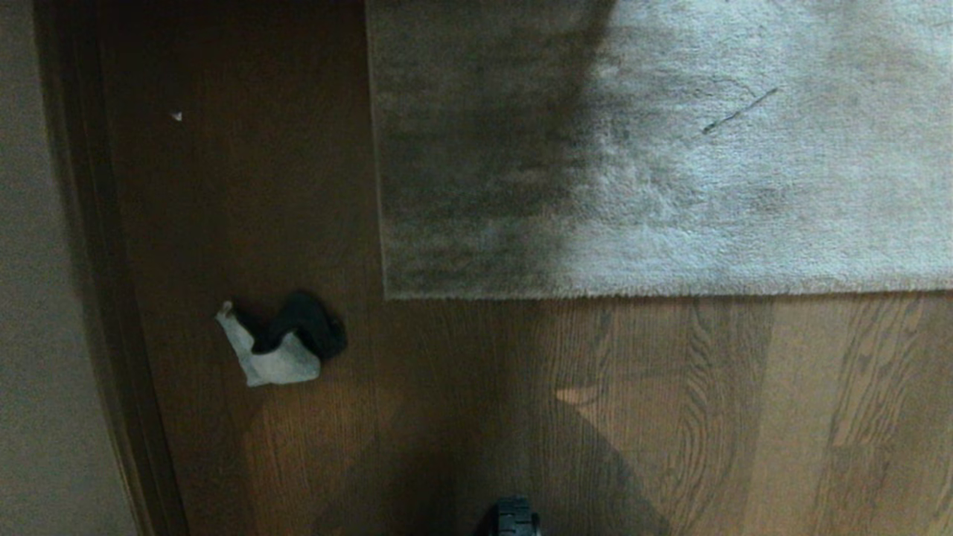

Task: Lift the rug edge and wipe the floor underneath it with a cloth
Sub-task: Pick up the rag

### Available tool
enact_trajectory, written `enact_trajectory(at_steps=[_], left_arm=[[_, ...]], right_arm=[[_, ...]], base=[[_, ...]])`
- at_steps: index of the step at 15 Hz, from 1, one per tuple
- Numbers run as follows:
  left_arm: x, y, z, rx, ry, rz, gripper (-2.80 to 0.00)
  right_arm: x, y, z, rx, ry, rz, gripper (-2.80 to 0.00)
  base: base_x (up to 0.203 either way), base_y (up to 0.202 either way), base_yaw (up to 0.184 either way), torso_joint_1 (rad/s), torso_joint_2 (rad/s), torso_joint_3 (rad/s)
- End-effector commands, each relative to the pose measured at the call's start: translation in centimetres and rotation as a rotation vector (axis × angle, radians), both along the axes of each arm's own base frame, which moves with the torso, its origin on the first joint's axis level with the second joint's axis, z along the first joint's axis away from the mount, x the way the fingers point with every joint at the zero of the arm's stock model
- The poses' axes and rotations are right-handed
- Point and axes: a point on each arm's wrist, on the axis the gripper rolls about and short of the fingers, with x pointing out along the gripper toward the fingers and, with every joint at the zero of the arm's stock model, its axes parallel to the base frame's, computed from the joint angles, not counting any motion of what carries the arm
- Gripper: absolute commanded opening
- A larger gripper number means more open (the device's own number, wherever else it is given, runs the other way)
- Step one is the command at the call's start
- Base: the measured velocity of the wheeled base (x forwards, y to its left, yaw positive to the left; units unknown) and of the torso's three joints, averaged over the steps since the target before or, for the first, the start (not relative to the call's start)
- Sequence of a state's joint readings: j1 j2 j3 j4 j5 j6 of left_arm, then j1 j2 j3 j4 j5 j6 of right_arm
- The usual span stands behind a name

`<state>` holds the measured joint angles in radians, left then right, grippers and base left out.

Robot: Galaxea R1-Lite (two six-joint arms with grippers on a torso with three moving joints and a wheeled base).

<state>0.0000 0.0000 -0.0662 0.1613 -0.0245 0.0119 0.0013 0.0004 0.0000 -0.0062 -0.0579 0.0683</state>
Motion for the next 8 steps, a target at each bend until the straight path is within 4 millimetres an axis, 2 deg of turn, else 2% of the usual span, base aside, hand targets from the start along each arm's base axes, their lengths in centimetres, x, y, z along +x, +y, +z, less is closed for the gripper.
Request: enact_trajectory(at_steps=[1, 4, 8], left_arm=[[0.0, 0.0, -0.02, 0.0, 0.001, 0.0, -2.8], [0.0, 0.0, -0.02, 0.0, 0.001, 0.0, -2.8], [0.0, 0.0, -0.02, 0.002, 0.001, 0.0, -2.8]], right_arm=[[0.01, 0.0, 0.0, -0.001, 0.001, 0.0, -2.8], [0.01, 0.0, 0.0, 0.0, 0.001, 0.0, -2.8], [0.01, 0.0, 0.0, -0.001, 0.001, 0.0, -2.8]], base=[[0.0, 0.0, 0.0, 0.0, 0.0, -0.198], [0.0, 0.0, 0.0, 0.005, 0.0, -0.18], [0.0, 0.0, 0.0, 0.001, 0.0, -0.03]])
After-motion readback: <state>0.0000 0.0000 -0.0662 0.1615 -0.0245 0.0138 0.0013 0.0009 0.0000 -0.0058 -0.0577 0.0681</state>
